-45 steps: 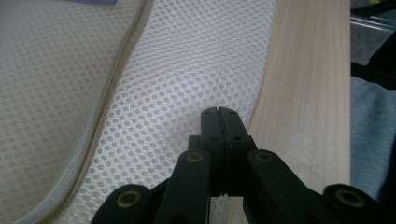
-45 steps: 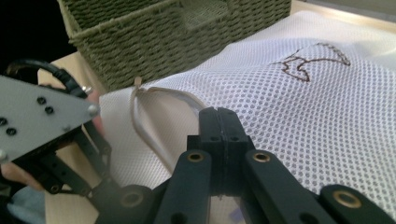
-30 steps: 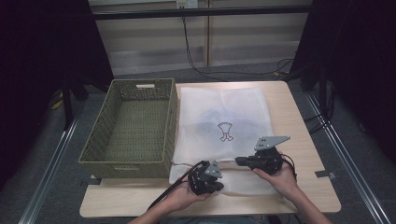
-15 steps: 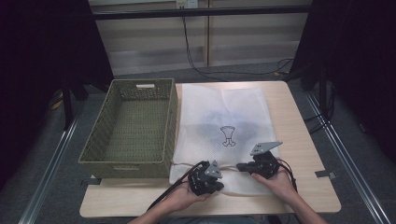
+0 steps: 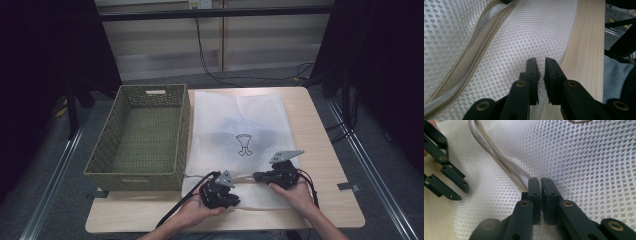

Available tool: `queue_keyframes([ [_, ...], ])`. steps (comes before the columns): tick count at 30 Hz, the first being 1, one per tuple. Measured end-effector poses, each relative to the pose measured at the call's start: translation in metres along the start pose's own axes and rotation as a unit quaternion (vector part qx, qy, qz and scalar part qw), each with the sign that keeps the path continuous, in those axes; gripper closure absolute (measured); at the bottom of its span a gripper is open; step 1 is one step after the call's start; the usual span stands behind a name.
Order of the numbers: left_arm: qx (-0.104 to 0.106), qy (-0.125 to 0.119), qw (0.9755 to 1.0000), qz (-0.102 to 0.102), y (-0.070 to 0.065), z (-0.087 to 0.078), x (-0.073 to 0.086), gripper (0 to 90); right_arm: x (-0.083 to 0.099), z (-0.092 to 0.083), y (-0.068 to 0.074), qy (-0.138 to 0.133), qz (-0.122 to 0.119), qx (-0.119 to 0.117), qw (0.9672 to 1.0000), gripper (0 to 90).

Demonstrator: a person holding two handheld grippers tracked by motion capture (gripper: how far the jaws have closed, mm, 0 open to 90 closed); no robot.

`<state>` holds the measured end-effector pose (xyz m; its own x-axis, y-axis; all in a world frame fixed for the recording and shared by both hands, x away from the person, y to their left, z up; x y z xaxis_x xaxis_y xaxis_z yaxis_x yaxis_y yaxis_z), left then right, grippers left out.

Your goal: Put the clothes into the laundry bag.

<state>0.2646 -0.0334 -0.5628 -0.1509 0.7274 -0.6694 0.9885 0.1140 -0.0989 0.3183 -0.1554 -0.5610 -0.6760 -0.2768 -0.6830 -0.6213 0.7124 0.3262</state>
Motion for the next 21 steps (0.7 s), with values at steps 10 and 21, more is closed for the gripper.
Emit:
queue_keyframes([
  [10, -0.025, -0.051, 0.9983, -0.007, 0.002, -0.019, -0.012, 62.0, -0.012, -0.023, 0.008, -0.055, 0.004, -0.026, 0.9982, 73.4],
  [21, -0.096, -0.092, 0.991, -0.015, 0.014, -0.052, -0.018, 24.8, -0.027, -0.052, 0.022, -0.126, 0.006, -0.036, 0.9914, 54.4],
])
Point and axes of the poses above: each handheld gripper's, and its own axes: z roughly forward along the jaws, x roughly out of its underside, y roughly to its left, the point moved 10 cm from there along z, roughly forward along the jaws, and after that the axes turned 8 degrees about z, right-handed, at the moved point
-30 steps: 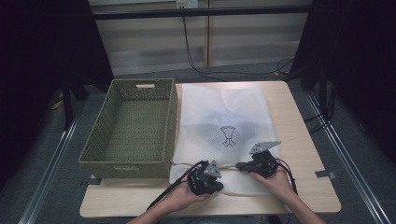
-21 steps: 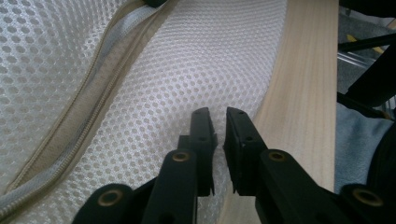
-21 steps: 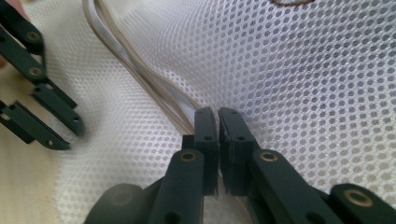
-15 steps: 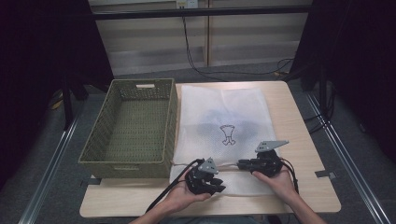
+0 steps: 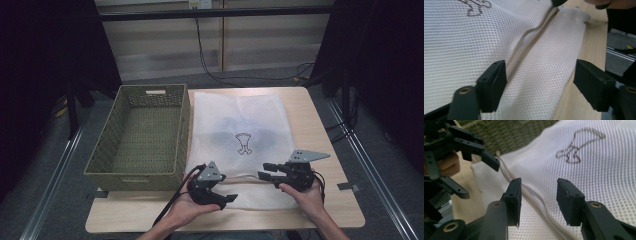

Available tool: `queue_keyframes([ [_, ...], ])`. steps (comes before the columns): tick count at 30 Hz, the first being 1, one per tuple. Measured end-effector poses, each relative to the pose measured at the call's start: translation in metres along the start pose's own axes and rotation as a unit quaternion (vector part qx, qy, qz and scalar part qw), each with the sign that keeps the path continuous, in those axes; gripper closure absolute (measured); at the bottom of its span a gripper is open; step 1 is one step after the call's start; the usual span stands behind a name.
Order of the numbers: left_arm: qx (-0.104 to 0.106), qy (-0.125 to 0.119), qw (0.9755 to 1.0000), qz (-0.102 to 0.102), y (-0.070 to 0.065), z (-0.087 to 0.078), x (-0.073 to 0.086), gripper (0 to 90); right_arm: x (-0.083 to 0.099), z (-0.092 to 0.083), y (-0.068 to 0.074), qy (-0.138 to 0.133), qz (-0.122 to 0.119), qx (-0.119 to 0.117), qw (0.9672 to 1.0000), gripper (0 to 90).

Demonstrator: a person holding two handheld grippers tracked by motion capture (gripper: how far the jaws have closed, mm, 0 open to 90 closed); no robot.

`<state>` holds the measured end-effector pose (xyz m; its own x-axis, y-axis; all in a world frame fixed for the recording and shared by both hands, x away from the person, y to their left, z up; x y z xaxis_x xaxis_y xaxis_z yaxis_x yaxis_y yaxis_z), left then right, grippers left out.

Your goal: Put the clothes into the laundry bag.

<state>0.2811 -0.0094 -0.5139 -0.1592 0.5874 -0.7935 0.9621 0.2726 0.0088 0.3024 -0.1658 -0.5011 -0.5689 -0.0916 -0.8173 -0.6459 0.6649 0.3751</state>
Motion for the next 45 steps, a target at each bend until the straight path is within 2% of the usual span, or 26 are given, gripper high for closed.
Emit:
queue_keyframes([
  [1, -0.007, 0.004, 0.9999, 0.006, 0.002, -0.004, 0.001, 23.2, -0.004, -0.004, 0.001, -0.009, -0.005, 0.003, 0.9999, 52.2],
  [3, -0.014, 0.003, 0.9999, 0.003, 0.004, -0.013, 0.001, 20.2, -0.011, -0.012, 0.003, -0.027, 0.001, 0.001, 0.9996, 48.1],
  [4, -0.015, -0.005, 0.9999, -0.002, 0.005, -0.018, 0.0, 19.7, -0.012, -0.016, 0.004, -0.032, 0.005, 0.001, 0.9995, 45.2],
  [9, -0.038, -0.041, 0.9983, -0.017, 0.012, -0.047, -0.008, 17.4, -0.007, -0.034, -0.001, -0.046, 0.016, 0.024, 0.9985, 34.7],
  [11, -0.047, -0.053, 0.9974, -0.015, 0.014, -0.058, -0.009, 17.3, -0.005, -0.041, -0.001, -0.053, 0.017, 0.033, 0.9979, 32.2],
  [17, -0.087, -0.057, 0.9944, -0.02, 0.026, -0.084, 0.003, 18.4, -0.001, -0.062, -0.007, -0.076, 0.018, 0.054, 0.9955, 25.7],
  [22, -0.114, -0.093, 0.9886, -0.031, 0.031, -0.109, 0.004, 17.6, 0.002, -0.075, -0.017, -0.092, 0.025, 0.079, 0.9924, 24.6],
  [25, -0.125, -0.102, 0.9861, -0.041, 0.034, -0.123, 0.011, 16.0, 0.0, -0.079, -0.019, -0.099, 0.029, 0.085, 0.991, 24.5],
  [28, -0.147, -0.086, 0.9847, -0.035, 0.039, -0.131, 0.023, 15.5, -0.002, -0.08, -0.019, -0.098, 0.031, 0.082, 0.9913, 23.6],
  [30, -0.157, -0.083, 0.9832, -0.044, 0.04, -0.138, 0.028, 15.5, -0.003, -0.082, -0.023, -0.102, 0.041, 0.092, 0.9896, 21.9],
  [31, -0.161, -0.091, 0.9817, -0.045, 0.04, -0.143, 0.028, 15.5, -0.002, -0.084, -0.025, -0.103, 0.046, 0.097, 0.9889, 22.7],
  [33, -0.177, -0.109, 0.977, -0.049, 0.042, -0.153, 0.026, 15.4, -0.001, -0.088, -0.028, -0.107, 0.041, 0.105, 0.9878, 25.1],
  [34, -0.185, -0.114, 0.9743, -0.06, 0.044, -0.157, 0.027, 15.0, -0.001, -0.09, -0.028, -0.108, 0.038, 0.106, 0.9878, 25.8],
  [35, -0.187, -0.118, 0.9732, -0.064, 0.046, -0.16, 0.03, 14.6, 0.0, -0.091, -0.026, -0.11, 0.038, 0.096, 0.9884, 26.8],
  [36, -0.194, -0.119, 0.9711, -0.071, 0.048, -0.162, 0.032, 14.6, 0.001, -0.093, -0.026, -0.11, 0.033, 0.097, 0.9885, 26.9],
  [37, -0.203, -0.116, 0.9697, -0.07, 0.051, -0.165, 0.036, 14.6, 0.001, -0.095, -0.027, -0.114, 0.024, 0.102, 0.9879, 26.9],
  [38, -0.205, -0.12, 0.9683, -0.078, 0.053, -0.168, 0.04, 14.6, 0.002, -0.096, -0.029, -0.119, 0.018, 0.11, 0.9866, 27.3],
  [39, -0.207, -0.12, 0.9673, -0.084, 0.055, -0.17, 0.044, 14.6, 0.003, -0.097, -0.03, -0.119, 0.018, 0.114, 0.9862, 28.4],
  [41, -0.227, -0.122, 0.9624, -0.088, 0.061, -0.176, 0.054, 15.0, 0.005, -0.098, -0.031, -0.123, 0.022, 0.113, 0.9857, 28.5],
  [42, -0.231, -0.122, 0.9609, -0.093, 0.063, -0.178, 0.059, 16.1, 0.006, -0.097, -0.032, -0.117, 0.028, 0.108, 0.9868, 27.4],
  [43, -0.226, -0.123, 0.9609, -0.103, 0.064, -0.179, 0.062, 16.2, 0.008, -0.096, -0.033, -0.111, 0.039, 0.105, 0.9875, 27.3],
  [45, -0.219, -0.126, 0.9615, -0.108, 0.064, -0.178, 0.065, 16.0, 0.01, -0.095, -0.035, -0.104, 0.037, 0.107, 0.9882, 27.8],
])
Point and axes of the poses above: each handheld gripper's, and its own axes: z roughly forward along the jaws, x roughly out of its underside, y roughly to its left, the point moved 10 cm from there along z, roughly forward along the jaws, and after that the axes turned 8 degrees about z, right-handed, at the moved point
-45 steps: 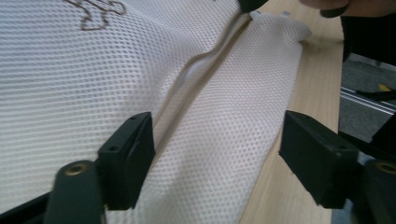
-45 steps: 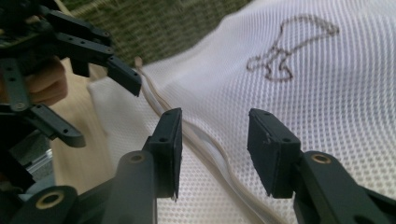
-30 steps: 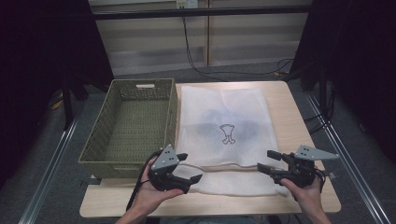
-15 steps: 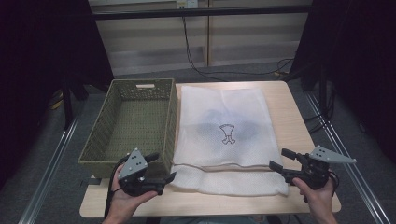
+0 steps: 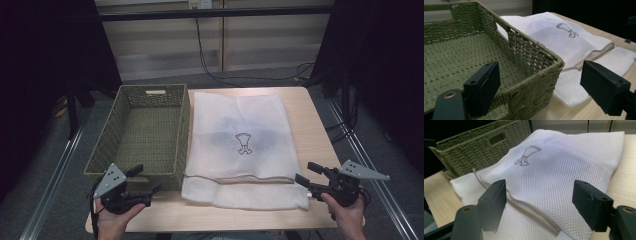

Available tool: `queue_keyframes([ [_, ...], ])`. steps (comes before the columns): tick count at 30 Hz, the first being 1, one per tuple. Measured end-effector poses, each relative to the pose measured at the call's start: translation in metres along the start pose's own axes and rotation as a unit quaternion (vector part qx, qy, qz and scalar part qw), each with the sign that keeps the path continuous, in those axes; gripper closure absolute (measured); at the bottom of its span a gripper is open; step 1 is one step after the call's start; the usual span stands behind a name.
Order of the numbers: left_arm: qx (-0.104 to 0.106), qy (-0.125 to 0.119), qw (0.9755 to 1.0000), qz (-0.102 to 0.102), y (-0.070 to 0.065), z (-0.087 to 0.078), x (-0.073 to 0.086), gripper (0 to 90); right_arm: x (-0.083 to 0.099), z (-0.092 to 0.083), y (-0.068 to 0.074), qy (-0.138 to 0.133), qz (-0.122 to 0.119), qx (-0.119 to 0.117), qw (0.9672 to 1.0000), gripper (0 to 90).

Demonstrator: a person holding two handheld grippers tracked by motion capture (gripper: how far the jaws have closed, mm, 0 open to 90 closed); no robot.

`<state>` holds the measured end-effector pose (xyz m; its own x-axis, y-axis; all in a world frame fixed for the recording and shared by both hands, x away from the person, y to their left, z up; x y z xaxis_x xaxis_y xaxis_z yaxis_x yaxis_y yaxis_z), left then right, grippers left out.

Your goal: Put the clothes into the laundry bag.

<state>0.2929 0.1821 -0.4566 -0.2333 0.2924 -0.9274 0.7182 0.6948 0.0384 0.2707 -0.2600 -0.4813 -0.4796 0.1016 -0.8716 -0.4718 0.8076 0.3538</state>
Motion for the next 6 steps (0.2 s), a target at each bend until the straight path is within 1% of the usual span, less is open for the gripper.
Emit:
queue_keyframes([
  [1, -0.002, 0.003, 1.0, 0.003, 0.0006, 0.0007, 0.0008, 16.0, 0.0007, 0.001, -0.0001, 0.003, 0.001, -0.002, 1.0, 26.9],
  [3, 0.006, 0.002, 1.0, 0.001, -0.0004, 0.0018, 0.0004, 16.0, 0.0025, 0.0022, -0.0016, 0.01, 0.009, -0.001, 0.9999, 24.2],
  [4, 0.009, 0.0, 1.0, 0.001, -0.0011, 0.0015, -0.0003, 16.0, 0.0026, 0.0026, -0.0024, 0.01, 0.008, 0.0, 0.9999, 24.3],
  [6, 0.013, 0.006, 0.9999, 0.002, -0.0022, 0.0016, 0.0, 16.0, 0.0044, 0.0034, -0.0018, 0.017, 0.011, -0.004, 0.9998, 24.3],
])
Point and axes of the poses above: each handheld gripper's, and its own axes: z roughly forward along the jaws, x roughly out of its underside, y roughly to its left, the point moved 10 cm from there along z, roughly forward along the jaws, and after that the axes turned 8 degrees about z, right-handed, at the moved point
